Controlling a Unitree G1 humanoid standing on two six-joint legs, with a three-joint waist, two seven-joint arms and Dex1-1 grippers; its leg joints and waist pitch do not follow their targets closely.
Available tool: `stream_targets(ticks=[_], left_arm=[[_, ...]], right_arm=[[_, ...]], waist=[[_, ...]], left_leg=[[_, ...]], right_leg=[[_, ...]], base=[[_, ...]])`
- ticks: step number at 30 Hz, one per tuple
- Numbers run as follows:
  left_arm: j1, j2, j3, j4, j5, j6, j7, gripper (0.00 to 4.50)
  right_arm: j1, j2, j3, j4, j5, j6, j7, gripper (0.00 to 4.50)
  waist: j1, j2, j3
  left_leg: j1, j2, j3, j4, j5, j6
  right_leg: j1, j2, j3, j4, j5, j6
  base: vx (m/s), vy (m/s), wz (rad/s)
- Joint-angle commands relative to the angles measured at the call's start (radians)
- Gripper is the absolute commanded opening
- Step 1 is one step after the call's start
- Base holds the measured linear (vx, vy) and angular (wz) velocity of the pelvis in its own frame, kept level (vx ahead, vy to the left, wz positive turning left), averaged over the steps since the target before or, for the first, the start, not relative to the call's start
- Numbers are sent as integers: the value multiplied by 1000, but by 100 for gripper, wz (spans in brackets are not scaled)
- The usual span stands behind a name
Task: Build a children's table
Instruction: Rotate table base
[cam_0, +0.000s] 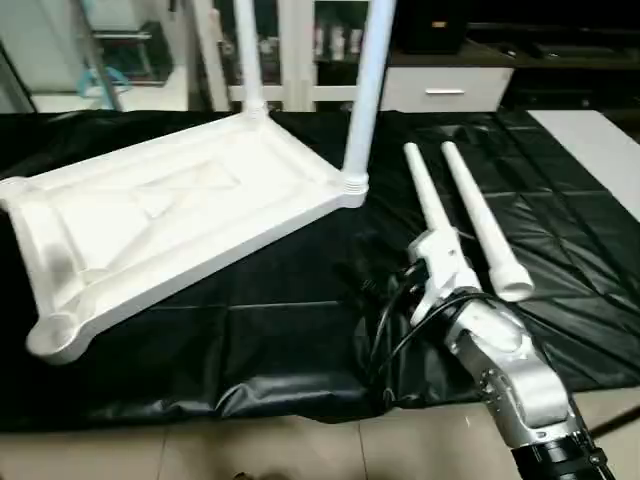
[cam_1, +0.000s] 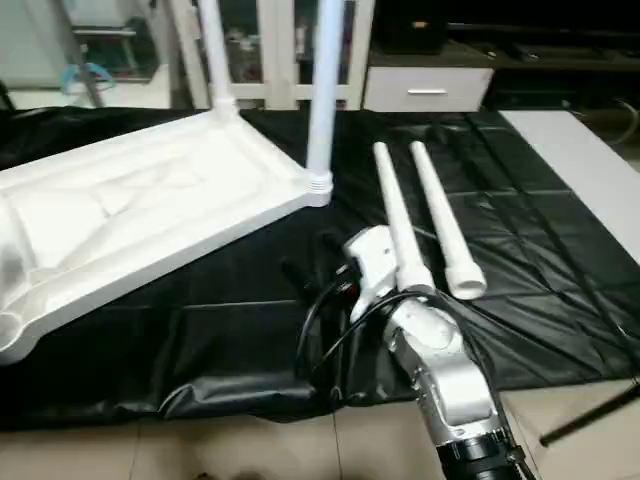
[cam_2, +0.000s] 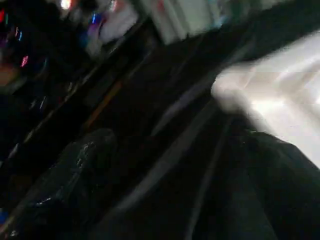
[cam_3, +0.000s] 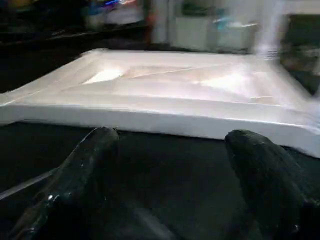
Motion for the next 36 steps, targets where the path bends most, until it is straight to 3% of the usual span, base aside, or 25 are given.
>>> stream_targets(ticks=[1,3,6,7,9,11,13,14,15,17,18,23,25,29,30,31,32,34,35,36], left_arm=[[-1,5,-8,46,-13,38,-77,446],[16,-17,-53,47,-35,93,-256,446],[65,-32,-109,-26,-57,131,-407,446],[82,-35,-128,-53,-64,142,-443,446],[136,-31,-218,-104,-52,88,-561,446],[163,-28,-256,-130,-52,69,-617,446],[205,-25,-298,-194,-74,70,-702,446],[231,-28,-322,-265,-103,93,-765,446],[240,-33,-325,-297,-116,111,-797,446],[263,-33,-345,-368,-142,137,-854,446],[279,-30,-362,-418,-155,158,-885,446],[253,-92,-415,-516,-143,157,-865,446],[214,-138,-441,-517,-133,155,-849,446],[142,-234,-509,-526,-93,172,-834,446],[124,-259,-521,-520,-83,172,-822,446],[116,-270,-528,-519,-80,170,-820,446],[112,-276,-535,-521,-77,169,-819,446],[94,-306,-552,-522,-64,158,-801,446],[91,-317,-559,-534,-65,148,-806,446],[89,-319,-566,-555,-71,145,-823,446]], right_arm=[[23,-54,36,-70,29,55,87,371],[34,-95,58,-104,56,102,142,371],[35,-118,61,-116,70,122,174,371],[35,-122,59,-116,72,126,180,371],[30,-126,53,-106,70,126,192,371],[27,-128,50,-100,66,123,193,371],[23,-133,43,-91,55,117,186,371],[20,-137,33,-89,52,114,174,371],[18,-140,27,-90,53,115,168,371],[14,-138,15,-84,50,112,152,371],[11,-134,5,-76,42,106,136,371],[-36,-104,-47,23,-36,75,-5,371],[-59,-94,-62,70,-63,77,-67,371],[-85,-88,-67,152,-116,100,-165,371],[-85,-85,-70,161,-125,96,-183,371],[-84,-83,-72,162,-125,95,-189,371],[-83,-80,-75,163,-126,93,-194,371],[-77,-77,-84,155,-123,96,-200,371],[-73,-75,-88,151,-124,95,-200,371],[-68,-74,-92,143,-124,94,-198,371]], waist=[[-1,30,-59],[7,28,-55],[11,23,-55],[12,22,-53],[13,21,-52],[15,21,-48],[16,26,-49],[17,29,-48],[15,26,-46],[16,29,-46],[16,27,-47],[9,22,-48],[13,21,-50],[14,24,-52],[12,30,-54],[8,22,-56],[6,20,-58],[-4,29,-60],[-7,25,-61],[-10,29,-63]], left_leg=[[29,56,-32,-87,-349,-42],[33,58,-33,-91,-376,-47],[30,64,-40,-96,-403,-64],[31,65,-37,-96,-416,-67],[31,63,-37,-96,-426,-61],[34,63,-38,-98,-451,-59],[33,65,-41,-101,-466,-69],[40,66,-40,-102,-477,-73],[36,66,-41,-103,-480,-76],[42,63,-38,-101,-494,-77],[38,63,-40,-102,-484,-76],[33,58,-34,-99,-438,-75],[45,54,-29,-91,-424,-74],[35,54,-31,-92,-391,-77],[30,53,-33,-92,-387,-78],[22,52,-35,-92,-368,-73],[21,51,-35,-91,-354,-69],[18,50,-32,-87,-319,-56],[17,50,-31,-85,-306,-52],[17,49,-29,-82,-287,-43]], right_leg=[[27,-64,52,-65,-228,-148],[26,-68,54,-71,-272,-138],[28,-82,59,-72,-310,-150],[23,-80,59,-75,-318,-155],[23,-80,61,-78,-339,-153],[20,-80,61,-83,-381,-142],[21,-80,61,-82,-394,-140],[17,-81,62,-85,-397,-141],[21,-80,62,-82,-398,-144],[15,-77,63,-85,-409,-145],[20,-79,63,-83,-406,-145],[22,-74,61,-81,-387,-150],[16,-73,62,-86,-400,-151],[27,-71,58,-84,-368,-140],[33,-72,57,-81,-357,-140],[42,-73,55,-78,-334,-139],[44,-72,55,-77,-320,-139],[45,-68,55,-72,-261,-154],[48,-68,55,-70,-242,-159],[48,-68,54,-70,-218,-170]], base=[[0,0,0],[0,0,0],[0,0,0],[0,0,0],[0,0,0],[0,0,0],[0,0,0],[0,0,0],[0,0,0],[0,0,0],[0,0,0],[0,0,0],[0,0,0],[0,0,0],[0,0,0],[0,0,0],[0,0,0],[0,0,0],[0,0,0],[0,0,0]])
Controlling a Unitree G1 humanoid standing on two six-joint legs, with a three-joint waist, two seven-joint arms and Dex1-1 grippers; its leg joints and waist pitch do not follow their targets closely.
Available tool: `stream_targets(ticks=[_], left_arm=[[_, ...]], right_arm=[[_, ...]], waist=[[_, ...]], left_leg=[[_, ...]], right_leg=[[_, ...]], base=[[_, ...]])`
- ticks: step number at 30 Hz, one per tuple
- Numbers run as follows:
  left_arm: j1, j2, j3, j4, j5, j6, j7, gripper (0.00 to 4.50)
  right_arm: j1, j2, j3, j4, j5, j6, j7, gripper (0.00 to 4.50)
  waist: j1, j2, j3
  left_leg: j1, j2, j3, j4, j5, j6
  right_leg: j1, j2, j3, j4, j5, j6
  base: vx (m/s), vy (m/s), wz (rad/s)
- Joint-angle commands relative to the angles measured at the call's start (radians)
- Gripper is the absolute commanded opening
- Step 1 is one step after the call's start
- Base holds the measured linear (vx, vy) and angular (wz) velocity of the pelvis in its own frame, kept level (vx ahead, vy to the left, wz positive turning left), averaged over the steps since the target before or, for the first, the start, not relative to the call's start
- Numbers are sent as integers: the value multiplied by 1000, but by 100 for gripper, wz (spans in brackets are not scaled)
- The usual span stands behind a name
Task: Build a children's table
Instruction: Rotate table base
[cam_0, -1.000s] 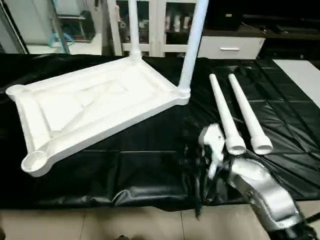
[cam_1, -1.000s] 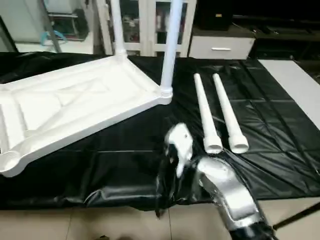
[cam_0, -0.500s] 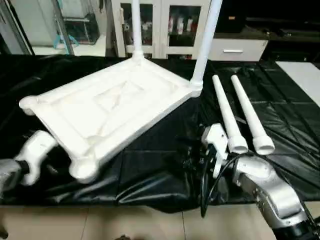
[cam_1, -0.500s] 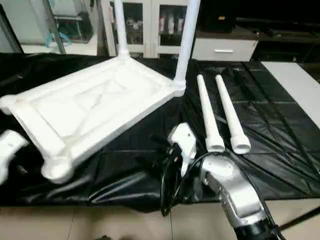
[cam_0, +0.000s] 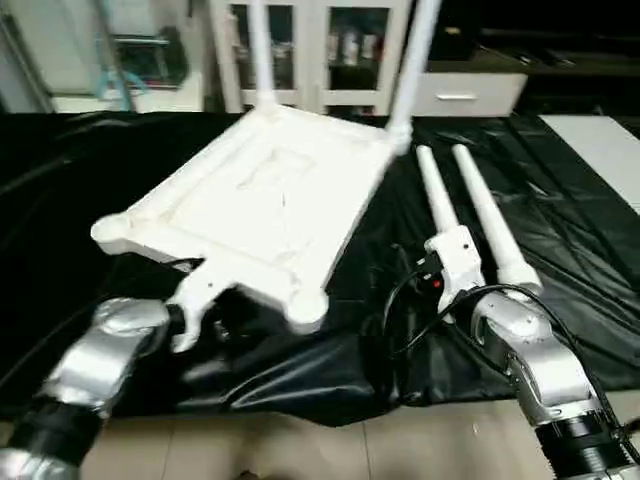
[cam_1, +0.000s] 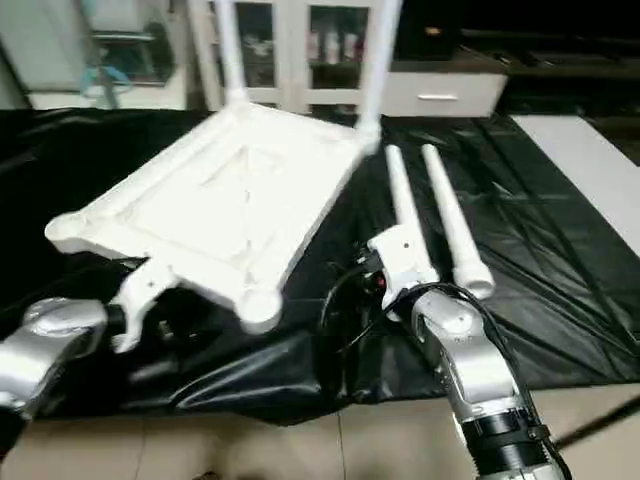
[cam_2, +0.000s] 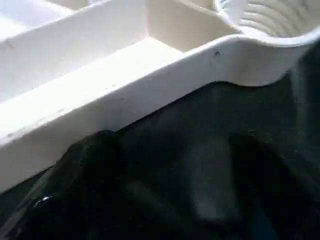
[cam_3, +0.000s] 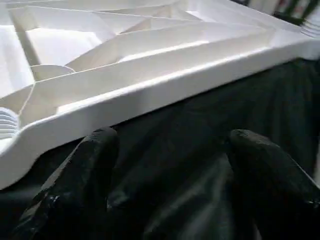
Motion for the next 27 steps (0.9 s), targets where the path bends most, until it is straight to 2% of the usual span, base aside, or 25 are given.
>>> stream_targets(ticks=[1,4,5,6,7,8,10,12,13,14,15,16,17,18,19,20,22,23,24,25,27], left_arm=[[-24,3,-18,-70,-6,-22,-21,446],[-32,49,-24,-128,-26,-6,-102,446],[-36,68,-23,-143,-35,6,-129,446],[-49,123,-20,-182,-60,39,-205,446],[-58,152,-17,-198,-71,53,-241,446],[-71,175,-15,-205,-74,60,-270,446],[-105,209,-24,-191,-51,37,-312,446],[-149,214,-44,-145,-8,-24,-325,446],[-170,206,-53,-119,11,-56,-320,446],[-216,172,-72,-43,47,-129,-300,446],[-216,172,-72,-43,47,-129,-300,446],[-272,116,-96,58,71,-201,-279,446],[-294,94,-107,96,74,-221,-272,446],[-319,68,-120,144,78,-235,-270,446],[-337,51,-130,178,81,-245,-270,446],[-354,37,-146,214,93,-260,-275,446],[-375,17,-164,262,105,-276,-291,446],[-383,6,-172,286,110,-280,-299,446],[-415,-28,-207,374,144,-303,-324,446],[-426,-38,-221,409,160,-317,-335,446],[-448,-56,-234,479,192,-356,-337,430]], right_arm=[[7,6,-21,-20,-6,7,-3,371],[18,6,-29,-35,6,-4,4,371],[19,5,-30,-37,8,-6,6,371],[24,-1,-29,-43,15,-15,15,371],[27,-6,-28,-47,18,-19,23,371],[29,-10,-26,-50,20,-22,33,371],[33,-18,-18,-62,27,-30,68,371],[38,-29,-4,-81,34,-34,110,371],[41,-34,3,-92,39,-33,129,371],[49,-45,22,-124,57,-24,175,371],[49,-45,22,-124,57,-24,175,371],[64,-66,51,-175,85,-2,239,371],[71,-76,63,-198,97,10,265,371],[78,-88,76,-221,108,24,288,371],[82,-96,83,-235,115,33,302,371],[85,-103,89,-248,121,43,314,371],[89,-110,95,-258,124,52,331,371],[90,-114,98,-260,124,55,338,371],[93,-125,106,-267,118,60,362,371],[92,-128,108,-268,114,61,366,371],[92,-136,107,-272,110,61,366,371]], waist=[[-4,23,-70],[-6,24,-75],[-6,25,-74],[-6,31,-72],[-7,31,-73],[-9,32,-66],[-10,34,-60],[-9,33,-58],[-4,37,-61],[-3,43,-62],[-1,40,-63],[-2,43,-65],[-2,42,-64],[1,40,-69],[2,39,-70],[2,38,-72],[-1,35,-74],[-2,34,-75],[-2,38,-75],[0,40,-74],[3,40,-76]], left_leg=[[9,52,-29,-79,-268,-34],[5,50,-25,-71,-187,-8],[6,49,-24,-70,-184,-4],[9,48,-23,-72,-201,-3],[9,49,-24,-72,-207,-3],[11,48,-23,-75,-237,-6],[16,48,-23,-78,-293,-15],[18,48,-22,-78,-308,-16],[22,48,-22,-76,-304,-16],[20,49,-24,-76,-295,-20],[20,48,-23,-75,-292,-17],[19,50,-25,-76,-287,-18],[12,47,-25,-75,-287,-13],[14,50,-27,-73,-274,-11],[5,50,-29,-73,-248,-3],[7,51,-28,-71,-242,-2],[-2,49,-29,-70,-211,8],[2,48,-25,-65,-196,15],[2,47,-24,-63,-191,23],[4,45,-22,-61,-202,26],[1,50,-27,-63,-198,25]], right_leg=[[44,-69,51,-67,-181,-183],[47,-62,47,-51,-53,-221],[45,-61,47,-51,-49,-225],[44,-62,46,-52,-72,-228],[45,-61,46,-51,-84,-230],[42,-59,46,-56,-129,-230],[39,-61,48,-67,-235,-212],[37,-62,49,-73,-272,-200],[34,-63,51,-76,-295,-181],[36,-66,51,-71,-285,-182],[38,-63,49,-75,-284,-172],[39,-66,50,-71,-270,-175],[44,-63,47,-75,-276,-168],[46,-69,49,-70,-253,-172],[51,-69,48,-68,-230,-173],[49,-70,49,-66,-215,-178],[55,-71,48,-61,-177,-192],[51,-71,48,-63,-159,-201],[49,-69,47,-65,-159,-208],[49,-70,47,-70,-171,-208],[55,-75,47,-65,-168,-209]], base=[[0,0,0],[0,0,0],[0,0,0],[0,0,0],[0,0,0],[0,0,0],[0,0,0],[0,0,0],[0,0,0],[0,0,0],[0,0,0],[0,0,0],[0,0,0],[0,0,0],[0,0,0],[0,0,0],[0,0,0],[0,0,0],[0,0,0],[0,0,0],[0,0,0]])
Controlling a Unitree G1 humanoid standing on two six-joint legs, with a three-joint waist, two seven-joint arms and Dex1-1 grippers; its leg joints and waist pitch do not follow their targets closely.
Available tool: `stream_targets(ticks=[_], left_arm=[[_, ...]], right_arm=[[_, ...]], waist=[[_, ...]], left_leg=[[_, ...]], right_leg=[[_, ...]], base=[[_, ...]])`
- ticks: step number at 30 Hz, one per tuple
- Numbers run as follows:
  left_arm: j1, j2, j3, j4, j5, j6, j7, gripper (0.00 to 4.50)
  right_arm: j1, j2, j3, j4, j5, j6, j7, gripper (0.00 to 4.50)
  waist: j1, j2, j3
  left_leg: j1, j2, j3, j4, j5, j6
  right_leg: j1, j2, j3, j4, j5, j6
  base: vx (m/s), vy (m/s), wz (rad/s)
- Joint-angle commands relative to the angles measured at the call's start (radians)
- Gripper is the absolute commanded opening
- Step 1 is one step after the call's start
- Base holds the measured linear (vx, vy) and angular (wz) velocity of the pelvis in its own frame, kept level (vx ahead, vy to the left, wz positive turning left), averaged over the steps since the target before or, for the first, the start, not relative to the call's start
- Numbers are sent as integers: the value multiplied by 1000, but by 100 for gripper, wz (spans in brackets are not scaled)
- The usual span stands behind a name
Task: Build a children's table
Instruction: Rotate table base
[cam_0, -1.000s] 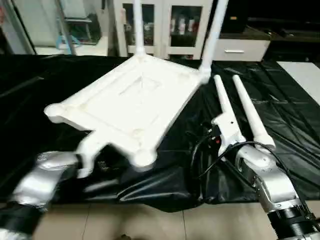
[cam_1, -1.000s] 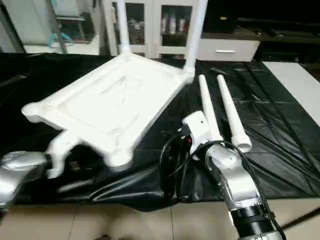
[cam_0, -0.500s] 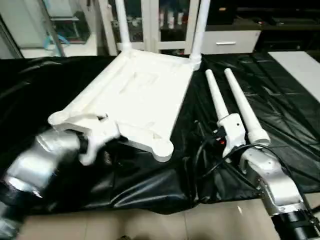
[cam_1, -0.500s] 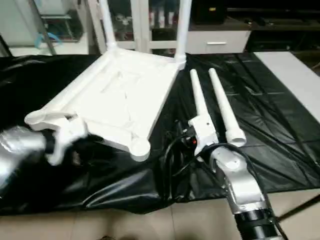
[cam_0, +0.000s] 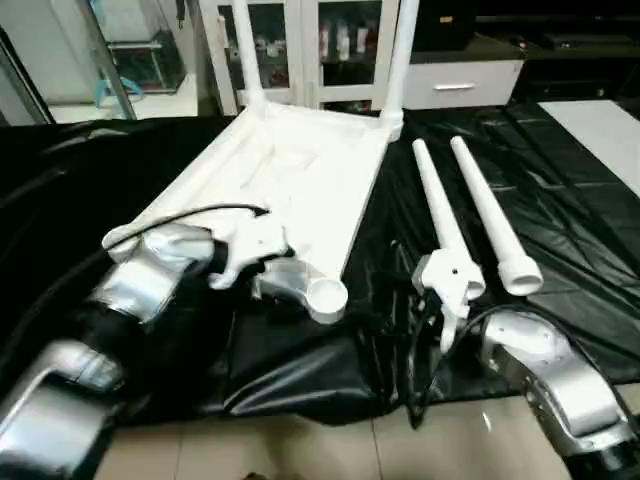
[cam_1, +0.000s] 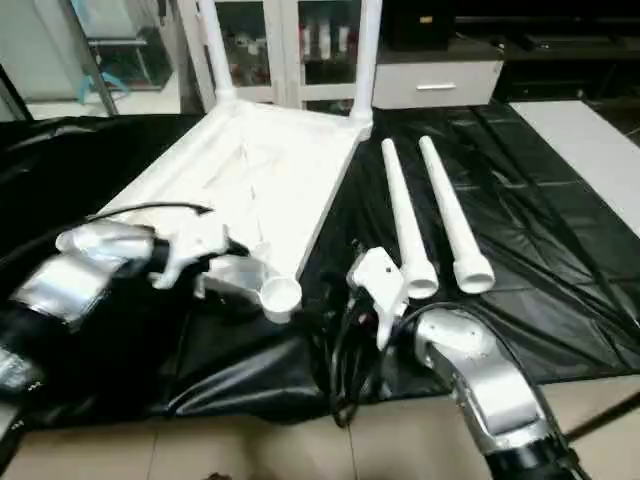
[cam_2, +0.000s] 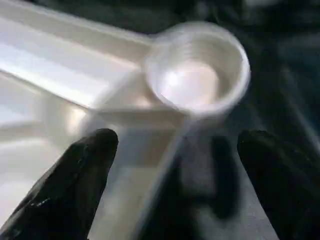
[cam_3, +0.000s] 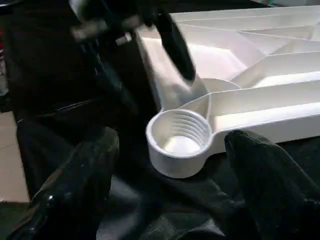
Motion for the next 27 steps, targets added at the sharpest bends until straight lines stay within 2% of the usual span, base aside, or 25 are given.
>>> stream_targets(ticks=[1,2,3,4,5,6,9,10,14,16,19,23,27], left_arm=[[-42,-13,-17,97,48,-55,-4,419],[-59,-21,-26,142,68,-85,5,411],[-76,-26,-39,183,83,-109,12,411],[-82,-28,-44,200,88,-117,12,408],[-98,-33,-51,238,99,-136,21,385],[-106,-36,-52,259,103,-146,27,373],[-122,-47,-48,299,111,-174,40,366],[-128,-53,-43,317,114,-187,45,340],[-143,-77,-26,370,114,-217,37,320],[-150,-84,-26,389,120,-224,42,289],[-161,-90,-26,417,128,-222,48,265],[-171,-95,-13,440,125,-204,39,228],[-172,-86,-3,444,121,-188,1,214]], right_arm=[[-1,-17,7,-32,5,14,9,371],[0,-23,4,-38,7,17,10,371],[2,-29,-1,-44,9,21,11,371],[3,-31,-3,-47,10,23,11,371],[6,-38,-8,-51,10,26,14,371],[8,-41,-10,-53,9,27,16,371],[13,-47,-11,-57,8,33,24,371],[16,-50,-9,-61,9,39,29,371],[21,-57,5,-66,6,49,33,371],[21,-57,7,-66,7,50,32,371],[19,-57,9,-64,7,51,31,371],[17,-53,8,-62,0,52,32,371],[18,-50,10,-59,-5,50,32,371]], waist=[[6,14,-75],[6,10,-74],[5,7,-73],[7,11,-74],[9,15,-73],[8,11,-74],[8,10,-74],[10,12,-75],[13,10,-76],[15,9,-75],[18,8,-74],[19,9,-75],[20,8,-75]], left_leg=[[8,48,-28,-67,-198,23],[14,47,-25,-66,-220,20],[11,46,-26,-68,-225,20],[12,50,-29,-69,-233,13],[13,49,-29,-69,-237,13],[13,49,-29,-70,-243,11],[12,50,-28,-69,-240,14],[12,51,-29,-68,-238,18],[11,52,-28,-66,-222,28],[12,53,-28,-67,-228,27],[12,53,-29,-68,-232,25],[12,53,-29,-68,-226,25],[10,54,-29,-68,-217,31]], right_leg=[[56,-75,48,-65,-166,-211],[53,-73,46,-71,-182,-209],[55,-72,47,-74,-191,-207],[58,-76,47,-70,-186,-208],[56,-75,46,-73,-191,-208],[57,-74,46,-72,-183,-212],[58,-76,46,-69,-160,-228],[60,-76,45,-67,-151,-236],[60,-78,45,-66,-133,-245],[60,-79,46,-68,-151,-244],[59,-80,46,-70,-168,-238],[60,-80,46,-67,-150,-242],[60,-80,46,-66,-139,-249]], base=[[0,0,0],[0,0,0],[0,0,0],[0,0,0],[0,0,0],[0,0,0],[0,0,0],[0,0,0],[0,0,0],[0,0,0],[0,0,0],[0,0,0],[0,0,0]])
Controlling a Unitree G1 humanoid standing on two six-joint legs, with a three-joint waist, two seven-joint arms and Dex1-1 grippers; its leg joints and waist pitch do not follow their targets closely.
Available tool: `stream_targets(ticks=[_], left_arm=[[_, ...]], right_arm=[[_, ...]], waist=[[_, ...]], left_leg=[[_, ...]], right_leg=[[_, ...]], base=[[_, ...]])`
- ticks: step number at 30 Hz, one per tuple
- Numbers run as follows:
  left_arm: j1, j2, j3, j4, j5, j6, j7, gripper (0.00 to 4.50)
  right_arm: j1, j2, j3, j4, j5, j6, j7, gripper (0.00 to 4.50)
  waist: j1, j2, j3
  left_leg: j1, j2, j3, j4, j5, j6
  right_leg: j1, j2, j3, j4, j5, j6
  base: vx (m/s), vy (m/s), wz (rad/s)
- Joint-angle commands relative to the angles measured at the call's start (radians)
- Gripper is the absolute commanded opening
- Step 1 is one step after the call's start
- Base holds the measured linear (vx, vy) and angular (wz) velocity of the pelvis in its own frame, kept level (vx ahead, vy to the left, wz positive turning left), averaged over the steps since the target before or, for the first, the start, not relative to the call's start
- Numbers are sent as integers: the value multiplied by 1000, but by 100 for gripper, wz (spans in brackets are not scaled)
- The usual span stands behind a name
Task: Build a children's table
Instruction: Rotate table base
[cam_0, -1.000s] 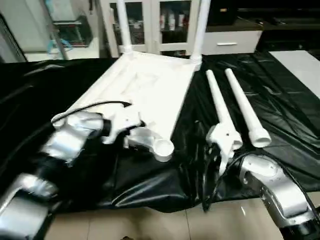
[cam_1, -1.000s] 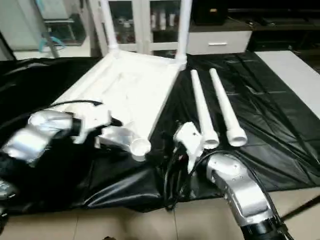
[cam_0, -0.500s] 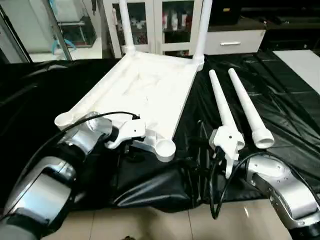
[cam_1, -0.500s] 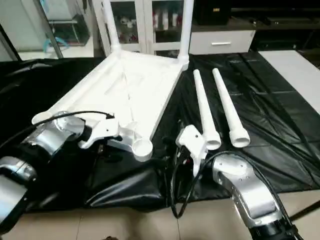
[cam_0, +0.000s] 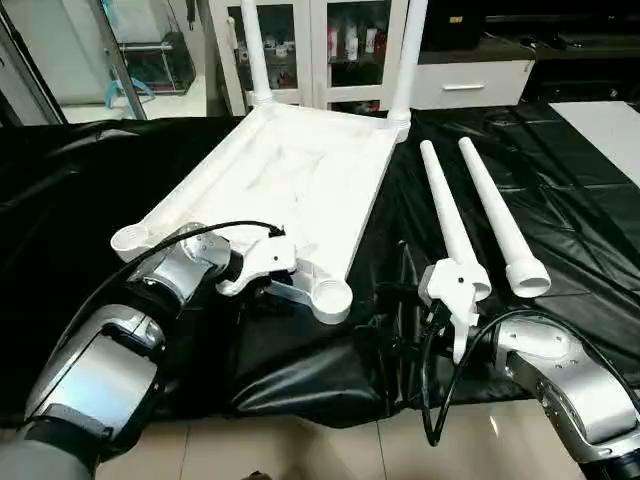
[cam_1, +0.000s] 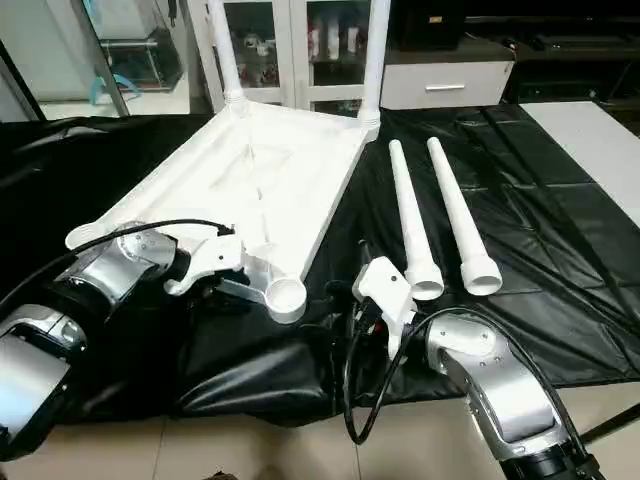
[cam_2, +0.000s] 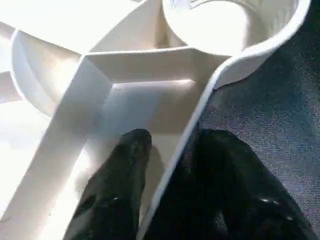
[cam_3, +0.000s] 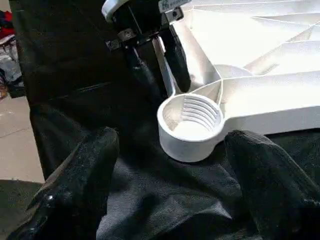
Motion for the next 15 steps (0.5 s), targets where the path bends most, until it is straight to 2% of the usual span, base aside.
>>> stream_targets(ticks=[1,2,5,6,9,10,14,15], left_arm=[[-8,14,10,15,6,14,-32,203],[-7,16,10,14,6,16,-34,184],[0,24,13,9,4,28,-42,179],[18,36,21,-2,4,50,-58,155],[32,45,24,-16,-1,57,-91,138],[38,49,27,-24,-2,63,-97,132],[77,69,56,-69,-26,126,-97,105],[109,80,92,-111,-52,188,-63,96]], right_arm=[[-6,-1,12,-18,-1,12,6,371],[-6,-1,12,-17,-1,12,6,371],[-7,2,13,-14,-2,10,5,371],[-12,7,17,-5,-5,6,6,371],[-15,10,20,0,-8,4,6,371],[-17,11,21,1,-8,4,7,371],[-22,13,23,7,-11,2,9,371],[-17,12,21,5,-14,0,7,371]], waist=[[5,-2,-74],[6,0,-73],[6,-1,-73],[5,-9,-72],[4,-4,-71],[3,-7,-70],[-2,-5,-69],[-4,-1,-69]], left_leg=[[11,55,-28,-68,-220,31],[11,54,-28,-68,-220,31],[11,55,-28,-69,-219,32],[11,55,-26,-69,-218,33],[11,55,-27,-70,-218,33],[10,55,-27,-71,-218,34],[11,57,-27,-73,-228,29],[11,58,-28,-74,-232,25]], right_leg=[[59,-80,47,-66,-140,-248],[58,-81,47,-66,-142,-249],[57,-82,47,-66,-151,-249],[57,-81,47,-66,-154,-248],[56,-83,48,-68,-176,-244],[56,-83,48,-69,-182,-240],[54,-83,48,-67,-190,-244],[55,-84,48,-66,-194,-243]], base=[[0,0,0],[0,0,0],[0,0,0],[0,0,0],[0,0,0],[0,0,0],[0,0,0],[0,0,0]])
